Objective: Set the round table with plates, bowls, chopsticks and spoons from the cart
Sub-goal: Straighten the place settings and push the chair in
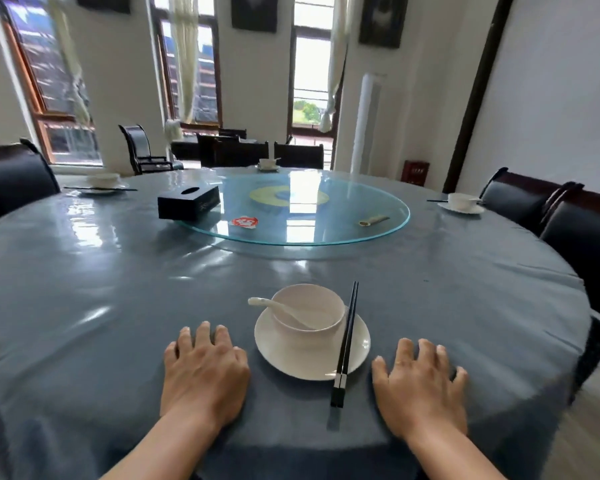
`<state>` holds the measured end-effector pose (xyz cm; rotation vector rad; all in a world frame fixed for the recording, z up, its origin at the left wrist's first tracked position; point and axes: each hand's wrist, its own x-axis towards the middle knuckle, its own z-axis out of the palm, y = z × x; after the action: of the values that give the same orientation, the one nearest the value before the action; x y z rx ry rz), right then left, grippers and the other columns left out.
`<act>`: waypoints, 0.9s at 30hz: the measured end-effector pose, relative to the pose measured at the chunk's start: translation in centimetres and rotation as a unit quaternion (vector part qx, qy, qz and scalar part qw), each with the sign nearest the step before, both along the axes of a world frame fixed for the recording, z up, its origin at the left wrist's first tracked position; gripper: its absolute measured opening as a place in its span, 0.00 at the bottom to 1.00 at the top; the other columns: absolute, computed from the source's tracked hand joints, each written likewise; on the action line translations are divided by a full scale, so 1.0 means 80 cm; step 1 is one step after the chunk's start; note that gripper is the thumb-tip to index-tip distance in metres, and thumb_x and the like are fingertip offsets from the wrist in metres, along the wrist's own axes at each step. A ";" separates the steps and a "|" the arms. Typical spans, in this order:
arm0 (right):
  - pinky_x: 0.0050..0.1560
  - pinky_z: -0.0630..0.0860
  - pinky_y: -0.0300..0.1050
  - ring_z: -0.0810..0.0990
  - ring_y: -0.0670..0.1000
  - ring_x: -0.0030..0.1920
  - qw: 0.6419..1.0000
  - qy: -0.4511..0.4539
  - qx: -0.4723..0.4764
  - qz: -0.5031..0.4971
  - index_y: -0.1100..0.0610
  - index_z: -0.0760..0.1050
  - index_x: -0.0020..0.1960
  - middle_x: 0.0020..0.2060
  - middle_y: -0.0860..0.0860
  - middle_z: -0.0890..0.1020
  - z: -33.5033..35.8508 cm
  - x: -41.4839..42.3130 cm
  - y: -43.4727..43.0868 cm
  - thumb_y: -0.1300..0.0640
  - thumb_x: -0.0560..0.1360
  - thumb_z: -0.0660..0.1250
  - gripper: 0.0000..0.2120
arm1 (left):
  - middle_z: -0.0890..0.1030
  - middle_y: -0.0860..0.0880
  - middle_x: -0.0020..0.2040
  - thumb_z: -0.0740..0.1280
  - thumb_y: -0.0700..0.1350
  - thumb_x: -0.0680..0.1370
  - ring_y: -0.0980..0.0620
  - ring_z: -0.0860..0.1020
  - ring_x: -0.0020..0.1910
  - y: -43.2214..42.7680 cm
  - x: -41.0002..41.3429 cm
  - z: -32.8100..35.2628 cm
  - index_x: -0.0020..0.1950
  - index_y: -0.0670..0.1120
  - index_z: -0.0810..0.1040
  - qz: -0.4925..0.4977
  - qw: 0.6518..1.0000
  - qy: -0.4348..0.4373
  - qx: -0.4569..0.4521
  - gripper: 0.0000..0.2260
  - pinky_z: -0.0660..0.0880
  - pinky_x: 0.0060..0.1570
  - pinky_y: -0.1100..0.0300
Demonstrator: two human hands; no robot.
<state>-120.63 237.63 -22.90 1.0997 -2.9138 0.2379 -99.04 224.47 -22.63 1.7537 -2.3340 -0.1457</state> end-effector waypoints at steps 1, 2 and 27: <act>0.73 0.52 0.62 0.53 0.59 0.77 1.000 0.003 -0.009 0.003 0.50 0.63 0.72 0.76 0.55 0.61 -0.001 0.001 0.000 0.38 0.79 0.45 0.28 | 0.60 0.46 0.78 0.48 0.52 0.81 0.42 0.56 0.77 0.001 0.001 0.000 0.72 0.49 0.65 0.000 1.000 0.003 -0.003 0.21 0.55 0.73 0.46; 0.73 0.53 0.62 0.53 0.59 0.77 1.000 0.005 -0.013 0.004 0.50 0.63 0.72 0.76 0.55 0.61 -0.001 0.000 0.000 0.38 0.79 0.45 0.28 | 0.61 0.46 0.78 0.48 0.51 0.81 0.42 0.57 0.76 0.001 0.000 0.000 0.71 0.49 0.66 -0.001 1.000 0.008 -0.004 0.21 0.56 0.73 0.47; 0.58 0.64 0.51 0.69 0.55 0.58 0.986 0.062 -0.120 0.100 0.52 0.70 0.63 0.58 0.50 0.73 -0.005 -0.004 -0.005 0.61 0.78 0.52 0.16 | 0.79 0.50 0.60 0.53 0.56 0.82 0.47 0.73 0.61 0.001 0.002 0.003 0.61 0.50 0.75 -0.127 0.985 0.080 -0.088 0.17 0.66 0.62 0.50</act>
<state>-120.98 237.24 -23.33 1.3124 -2.5826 0.4905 -98.88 224.54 -22.40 1.3096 -2.3630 -0.1133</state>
